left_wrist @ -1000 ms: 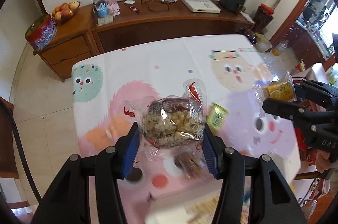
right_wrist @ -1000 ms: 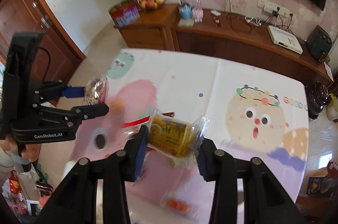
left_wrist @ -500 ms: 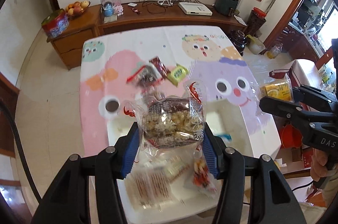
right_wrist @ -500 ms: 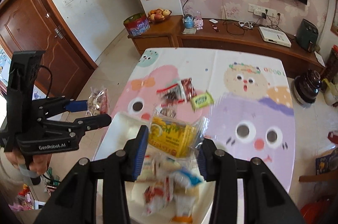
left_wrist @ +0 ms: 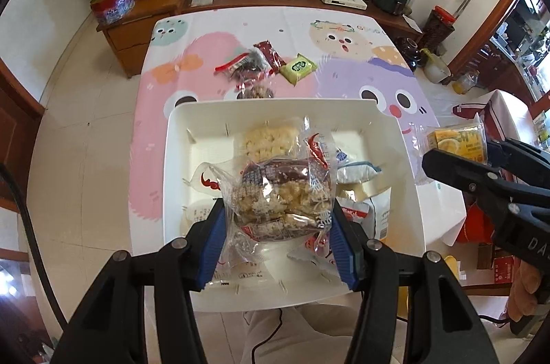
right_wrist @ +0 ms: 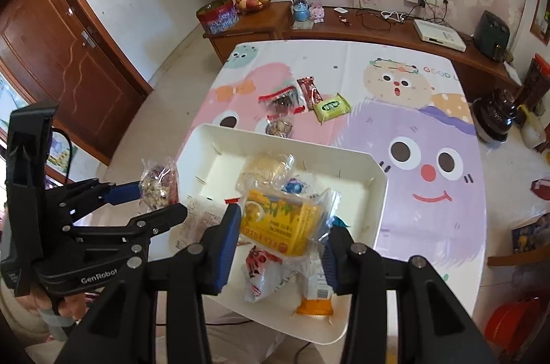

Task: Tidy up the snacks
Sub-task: 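Carry both snacks over the white tray and open both grippers, then move both grippers back toward the remaining snacks on the tablecloth, then grasp the red-brown bag with the left gripper while the right grasps the green pack, then carry both snacks over the white tray while the right gripper opens to drop the green pack, then open the left gripper to drop the red-brown bag into the tray, then reach both grippers to the two clear snack bags on the tablecloth, then grasp the red-labelled clear bag of dark snacks with the left gripper while the right grasps the clear nut bag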

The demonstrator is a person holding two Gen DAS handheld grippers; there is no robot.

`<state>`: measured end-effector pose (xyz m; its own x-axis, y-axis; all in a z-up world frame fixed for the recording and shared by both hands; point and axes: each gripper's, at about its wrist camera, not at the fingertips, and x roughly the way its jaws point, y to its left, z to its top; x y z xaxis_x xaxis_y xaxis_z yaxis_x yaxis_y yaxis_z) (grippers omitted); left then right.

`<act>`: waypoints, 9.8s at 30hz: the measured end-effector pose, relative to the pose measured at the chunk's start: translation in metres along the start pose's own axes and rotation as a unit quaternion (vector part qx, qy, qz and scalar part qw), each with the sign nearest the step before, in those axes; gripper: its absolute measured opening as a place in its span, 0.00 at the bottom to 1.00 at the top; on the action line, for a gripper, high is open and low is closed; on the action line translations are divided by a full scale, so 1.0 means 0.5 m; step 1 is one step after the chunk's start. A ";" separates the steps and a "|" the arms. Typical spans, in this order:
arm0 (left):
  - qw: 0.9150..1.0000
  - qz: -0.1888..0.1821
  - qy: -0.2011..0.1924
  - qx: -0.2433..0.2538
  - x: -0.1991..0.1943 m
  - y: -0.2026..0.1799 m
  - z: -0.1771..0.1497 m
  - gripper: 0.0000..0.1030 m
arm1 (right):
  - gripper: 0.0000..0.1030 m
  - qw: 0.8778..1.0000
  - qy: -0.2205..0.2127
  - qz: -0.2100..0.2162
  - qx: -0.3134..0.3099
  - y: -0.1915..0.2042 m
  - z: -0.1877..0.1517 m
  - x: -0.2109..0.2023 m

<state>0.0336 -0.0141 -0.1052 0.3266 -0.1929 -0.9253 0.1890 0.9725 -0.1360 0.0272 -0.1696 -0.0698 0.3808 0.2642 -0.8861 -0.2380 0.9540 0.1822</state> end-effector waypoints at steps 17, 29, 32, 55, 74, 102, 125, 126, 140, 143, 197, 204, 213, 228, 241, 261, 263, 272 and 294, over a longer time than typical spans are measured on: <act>1.000 0.014 -0.011 -0.019 -0.018 0.004 -0.006 0.90 | 0.54 0.999 -0.032 -0.036 -0.006 0.019 0.008 -0.036; 0.999 0.013 -0.015 -0.028 -0.029 0.005 -0.005 0.90 | 0.54 0.999 -0.022 -0.036 0.000 0.012 0.005 -0.037; 0.999 0.012 -0.016 -0.031 -0.030 0.007 -0.004 0.90 | 0.54 0.999 -0.021 -0.035 -0.002 0.010 0.004 -0.036; 1.000 -0.002 -0.016 -0.004 0.003 0.010 0.095 0.90 | 0.54 0.999 0.002 -0.029 0.034 -0.019 0.054 0.005; 0.998 0.022 -0.066 0.001 0.188 0.100 0.449 0.90 | 0.54 0.981 0.045 -0.056 0.179 -0.173 0.303 0.245; 0.998 0.005 0.037 -0.051 0.485 0.121 0.548 0.89 | 0.35 0.944 0.183 -0.140 0.237 -0.227 0.311 0.581; 0.994 0.022 0.103 0.008 0.597 -0.041 0.538 0.14 | 0.35 0.940 0.169 -0.104 0.279 -0.355 0.262 0.538; 0.995 0.020 0.100 0.007 0.590 -0.041 0.539 0.14 | 0.35 0.940 0.166 -0.102 0.278 -0.345 0.264 0.535; 1.000 -0.028 0.002 0.001 0.249 0.001 0.496 0.13 | 0.35 0.971 0.074 -0.055 0.219 -0.271 0.273 0.317; 0.999 -0.034 -0.020 -0.001 0.164 0.021 0.460 0.13 | 0.35 0.979 0.046 -0.044 0.192 -0.234 0.270 0.246; 0.998 0.057 0.001 -0.007 -0.026 -0.015 0.007 0.80 | 0.47 0.999 0.045 -0.011 0.009 0.000 0.009 -0.021; 0.998 0.057 0.001 -0.007 -0.027 -0.014 0.008 0.80 | 0.47 0.999 0.050 -0.007 0.013 -0.002 0.011 -0.020; 0.998 0.059 0.003 -0.011 -0.027 -0.009 0.014 0.80 | 0.47 0.998 0.054 -0.004 0.014 -0.001 0.014 -0.013; 0.998 0.058 0.009 0.000 -0.013 0.004 0.041 0.80 | 0.47 0.997 0.071 0.002 0.019 0.005 0.040 0.028; 0.998 0.048 0.031 0.010 0.035 0.041 0.095 0.80 | 0.47 0.995 0.099 0.005 0.034 0.003 0.083 0.099; 0.997 0.072 -0.029 -0.002 0.141 0.193 0.370 0.80 | 0.47 0.988 0.125 -0.020 0.084 -0.055 0.280 0.336; 0.997 0.068 -0.024 -0.007 0.165 0.203 0.387 0.80 | 0.47 0.985 0.142 -0.012 0.093 -0.058 0.279 0.382; 0.998 0.056 0.011 -0.021 0.257 0.234 0.408 0.80 | 0.47 0.970 0.215 -0.001 0.110 -0.050 0.255 0.549; 0.991 -0.005 0.123 -0.047 0.494 0.130 0.468 0.80 | 0.36 0.967 0.173 -0.080 0.172 -0.225 0.236 0.516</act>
<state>0.3434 -0.0291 -0.2597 0.0872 -0.1769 -0.9804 0.0997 0.9807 -0.1681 0.2574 -0.1923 -0.2685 0.0520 0.1039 -0.9932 0.1322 0.9851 0.1099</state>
